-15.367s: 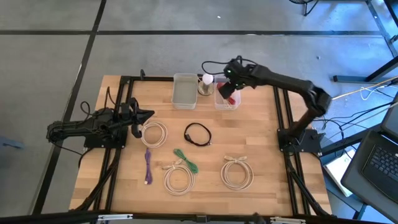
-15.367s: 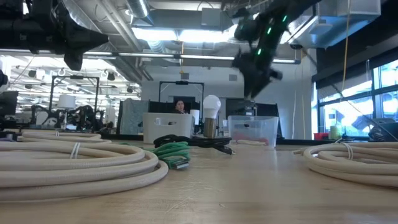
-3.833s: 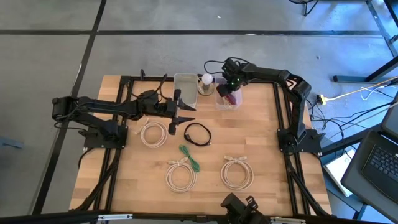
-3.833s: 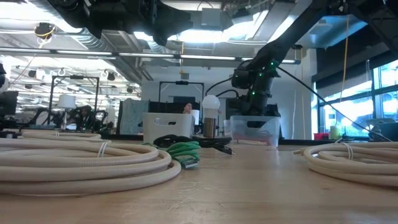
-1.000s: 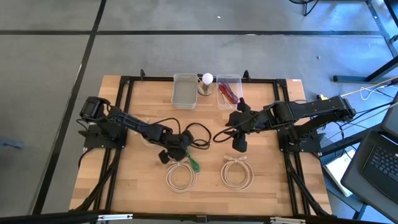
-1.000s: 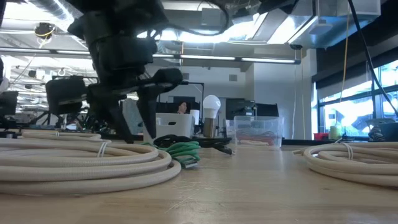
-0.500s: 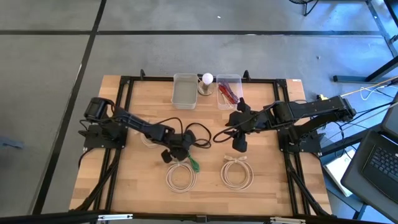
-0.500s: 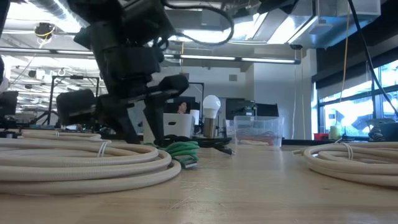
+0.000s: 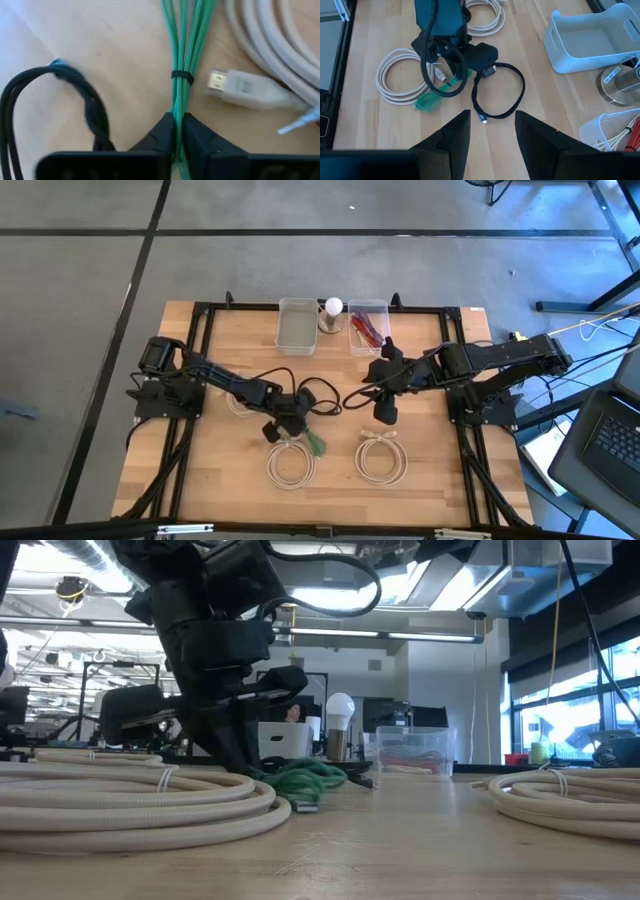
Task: Pick & Place USB Port
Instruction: Put the green charger cable into the transparent bin
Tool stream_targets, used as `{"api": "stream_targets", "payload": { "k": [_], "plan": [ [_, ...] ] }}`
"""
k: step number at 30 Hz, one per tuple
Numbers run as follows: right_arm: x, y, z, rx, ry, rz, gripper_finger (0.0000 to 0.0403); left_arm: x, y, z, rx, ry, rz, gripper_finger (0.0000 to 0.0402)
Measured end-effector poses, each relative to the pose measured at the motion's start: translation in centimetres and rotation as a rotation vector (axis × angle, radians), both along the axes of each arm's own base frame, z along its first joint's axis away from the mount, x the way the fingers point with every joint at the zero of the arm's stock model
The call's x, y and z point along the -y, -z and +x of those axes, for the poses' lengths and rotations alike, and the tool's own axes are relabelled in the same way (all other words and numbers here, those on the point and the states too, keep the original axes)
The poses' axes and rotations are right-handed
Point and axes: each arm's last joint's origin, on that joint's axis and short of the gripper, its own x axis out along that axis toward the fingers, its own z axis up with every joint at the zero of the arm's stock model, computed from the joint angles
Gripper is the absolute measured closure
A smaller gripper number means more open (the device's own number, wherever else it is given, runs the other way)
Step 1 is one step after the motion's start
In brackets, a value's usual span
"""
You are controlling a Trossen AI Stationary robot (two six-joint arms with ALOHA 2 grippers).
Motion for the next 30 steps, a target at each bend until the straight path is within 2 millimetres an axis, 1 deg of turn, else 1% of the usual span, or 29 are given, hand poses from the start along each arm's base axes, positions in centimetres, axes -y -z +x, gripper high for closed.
{"api": "stream_targets", "payload": {
  "k": [4,9,10,13,15,17,19,22,25,27,30],
  "plan": [
    [0.0,0.0,0.0,0.000,0.000,0.000,0.0246,0.0,0.0,0.0,0.001,-0.059,-0.015,0.0392],
    [0.0,0.1,-0.1,-0.010,0.000,-0.002,0.0246,-0.1,-1.3,-0.6,0.018,-0.142,-0.016,0.0395],
    [0.0,0.1,-0.1,-0.015,0.000,-0.003,0.0246,-0.1,-1.9,-0.8,0.029,-0.159,-0.013,0.0395],
    [0.1,0.2,-0.3,-0.036,0.003,-0.006,0.0246,-0.1,-4.6,-1.5,0.106,-0.223,-0.017,0.0396],
    [0.1,0.3,-0.3,-0.043,0.003,-0.008,0.0246,-0.1,-6.1,-2.4,0.120,-0.280,-0.030,0.0396],
    [0.0,0.3,-0.4,-0.048,0.001,-0.009,0.0246,-0.2,-7.8,-3.3,0.170,-0.339,-0.060,0.0397],
    [0.0,0.3,-0.4,-0.048,0.000,-0.010,0.0246,0.0,-9.7,-4.0,0.256,-0.381,-0.082,0.0397],
    [0.0,0.3,-0.4,-0.047,-0.002,-0.018,0.0246,0.2,-11.5,-5.5,0.422,-0.406,-0.075,0.0397],
    [0.1,0.3,-0.3,-0.042,0.004,-0.060,0.0246,-0.2,-13.0,-7.0,0.665,-0.428,-0.104,0.0398],
    [0.2,0.2,-0.3,-0.036,0.009,-0.079,0.0246,-0.7,-13.6,-8.0,0.856,-0.426,-0.157,0.0398],
    [0.2,0.0,0.0,0.004,-0.008,-0.115,0.0246,-2.1,-13.6,-9.5,1.146,-0.362,-0.274,0.0398]
  ]
}}
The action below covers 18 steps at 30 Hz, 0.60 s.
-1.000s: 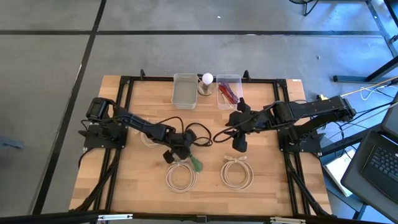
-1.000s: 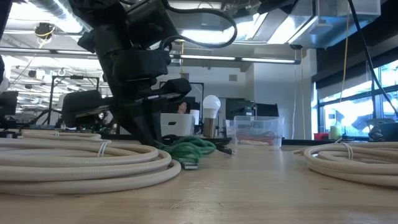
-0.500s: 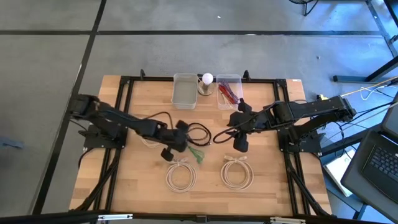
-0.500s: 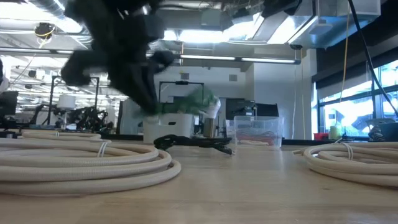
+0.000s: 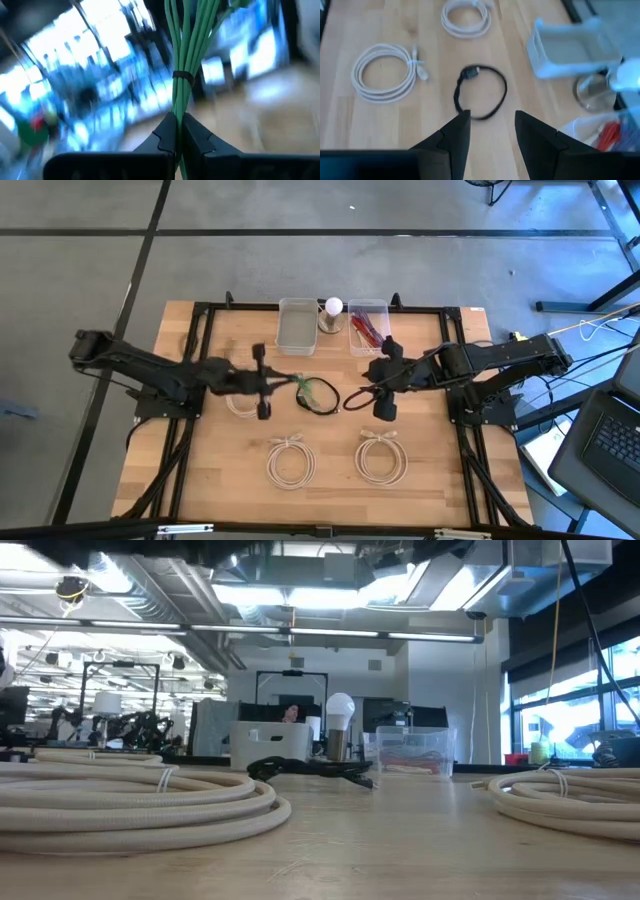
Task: Pick & Place USB Port
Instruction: Put the green charger cable into the transparent bin
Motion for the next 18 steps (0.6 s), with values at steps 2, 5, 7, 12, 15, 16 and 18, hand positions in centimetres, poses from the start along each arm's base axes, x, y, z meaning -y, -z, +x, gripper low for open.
{"api": "stream_targets", "payload": {
  "k": [2,5,7,12,15,16,18],
  "plan": [
    [-0.1,-0.4,0.4,0.047,-0.027,-0.015,0.0246,-1.1,0.1,-1.0,0.184,0.065,-0.036,0.0398],
    [-0.3,-1.1,1.0,0.141,-0.077,-0.048,0.0246,-2.7,0.6,-1.8,0.294,0.127,-0.120,0.0398],
    [-0.4,-1.7,1.6,0.216,-0.108,-0.073,0.0246,-3.4,0.7,-1.8,0.298,0.149,-0.160,0.0398],
    [-0.8,-2.6,3.9,0.401,-0.181,-0.167,0.0246,-3.7,-0.1,-1.4,0.319,0.237,-0.173,0.0398],
    [-0.8,-2.3,5.7,0.468,-0.206,-0.227,0.0246,-3.7,-0.6,-0.9,0.322,0.266,-0.167,0.0398],
    [-0.7,-2.2,6.3,0.480,-0.210,-0.242,0.0246,-3.7,-0.7,-0.8,0.321,0.276,-0.165,0.0398],
    [-0.3,-1.6,7.2,0.486,-0.204,-0.262,0.0246,-3.6,-0.9,-0.6,0.323,0.293,-0.160,0.0398]
  ]
}}
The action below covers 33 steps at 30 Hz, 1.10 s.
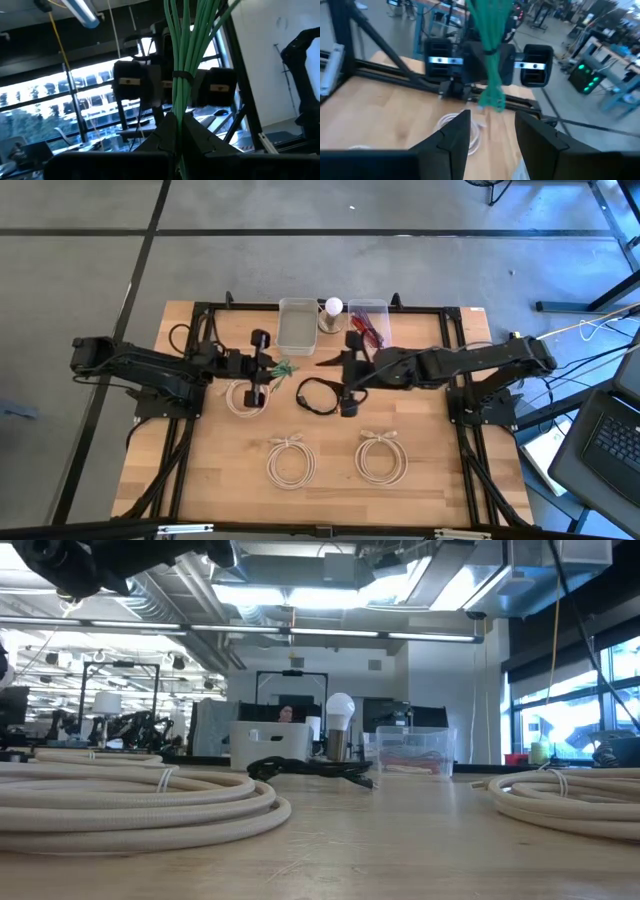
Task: Pick & Place USB Port
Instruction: Put the green charger cable into the transparent bin
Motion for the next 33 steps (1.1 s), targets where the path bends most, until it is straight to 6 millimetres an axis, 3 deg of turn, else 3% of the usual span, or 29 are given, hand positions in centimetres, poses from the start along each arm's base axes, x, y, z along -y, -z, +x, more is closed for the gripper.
{"api": "stream_targets", "payload": {
  "k": [5,15,33],
  "plan": [
    [0.8,0.5,1.3,0.032,-0.010,0.005,0.0246,0.0,0.2,0.1,-0.018,0.010,-0.001,0.0398],
    [1.0,-0.6,1.7,0.153,-0.125,0.058,0.0246,0.0,0.2,0.0,-0.018,0.010,-0.002,0.0398],
    [0.8,1.2,4.6,0.245,-0.145,0.033,0.0246,0.0,0.2,0.0,-0.017,0.009,-0.003,0.0398]
  ]
}}
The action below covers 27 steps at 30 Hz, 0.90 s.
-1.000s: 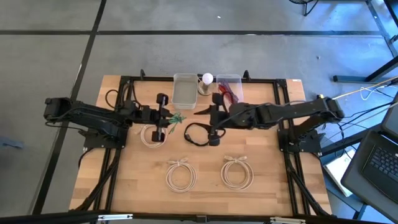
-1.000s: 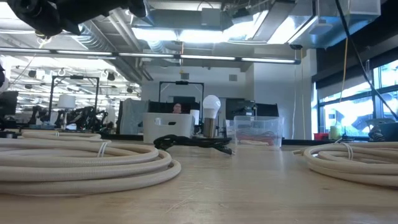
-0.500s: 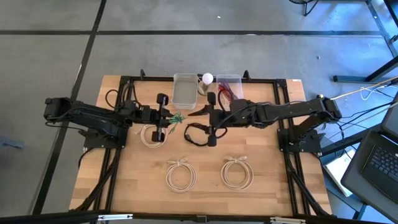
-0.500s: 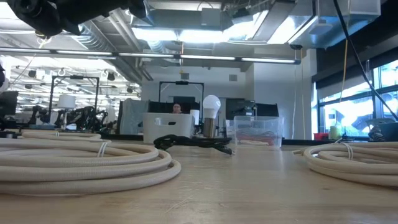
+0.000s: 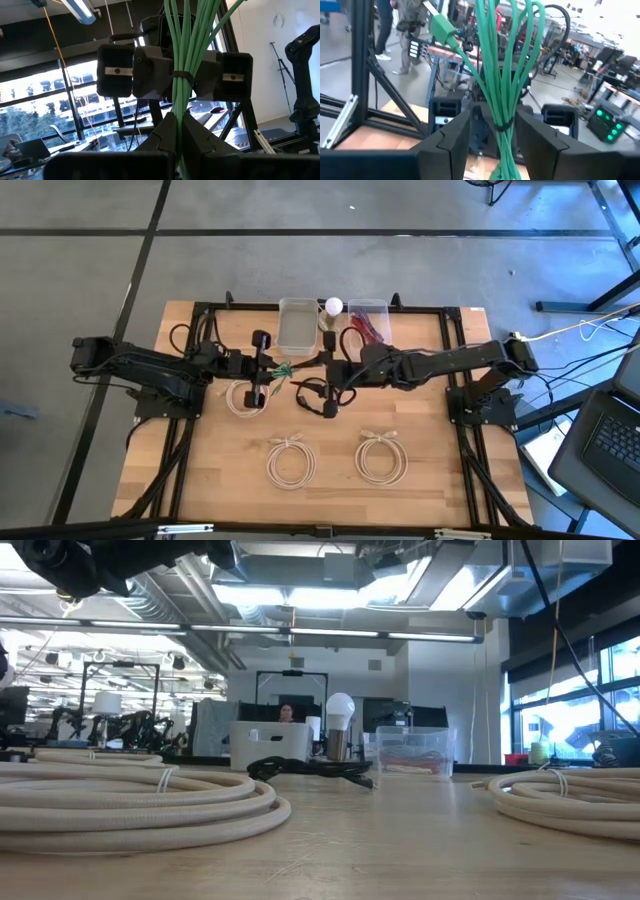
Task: Pick & Place USB Port
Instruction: Put the green charger cable into the transparent bin
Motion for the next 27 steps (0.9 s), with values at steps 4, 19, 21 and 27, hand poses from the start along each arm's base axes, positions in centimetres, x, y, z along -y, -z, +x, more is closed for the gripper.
{"api": "stream_targets", "payload": {
  "k": [4,19,21,27],
  "plan": [
    [0.9,0.2,0.6,0.034,-0.024,0.009,0.0246,0.0,0.0,0.0,0.000,0.001,-0.002,0.0398],
    [2.1,0.2,1.0,0.066,-0.051,0.054,0.0355,0.0,0.0,0.0,0.004,-0.002,-0.002,0.0398],
    [2.3,0.2,1.0,0.066,-0.048,0.040,0.0386,0.0,0.0,0.0,0.004,-0.002,0.001,0.0398],
    [2.4,0.3,0.8,0.024,0.000,0.021,0.0397,0.0,0.2,0.1,-0.013,-0.006,0.002,0.0387]
  ]
}}
